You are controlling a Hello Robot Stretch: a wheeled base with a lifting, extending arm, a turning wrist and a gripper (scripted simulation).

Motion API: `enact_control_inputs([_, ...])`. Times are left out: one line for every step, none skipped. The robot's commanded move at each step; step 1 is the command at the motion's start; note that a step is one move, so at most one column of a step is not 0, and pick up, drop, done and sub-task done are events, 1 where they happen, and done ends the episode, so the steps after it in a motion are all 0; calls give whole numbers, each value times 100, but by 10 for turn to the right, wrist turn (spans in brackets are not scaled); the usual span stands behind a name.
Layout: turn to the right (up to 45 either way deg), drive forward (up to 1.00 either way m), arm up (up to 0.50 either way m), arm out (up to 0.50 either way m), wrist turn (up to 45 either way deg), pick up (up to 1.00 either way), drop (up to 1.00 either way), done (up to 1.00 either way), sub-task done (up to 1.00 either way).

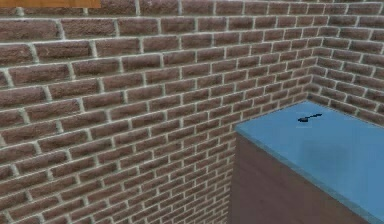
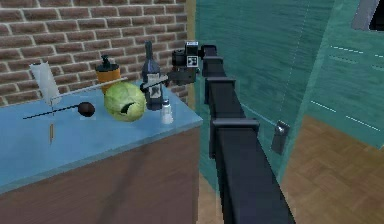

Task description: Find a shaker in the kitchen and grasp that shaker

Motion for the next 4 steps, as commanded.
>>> enact_control_inputs([0,0,-16,0,0,0,0,0,0])
enact_control_inputs([0,0,0,0,0,100,0,0,0])
enact_control_inputs([0,0,10,0,0,0,0,0,0])
enact_control_inputs([0,0,0,0,0,0,0,100,0])
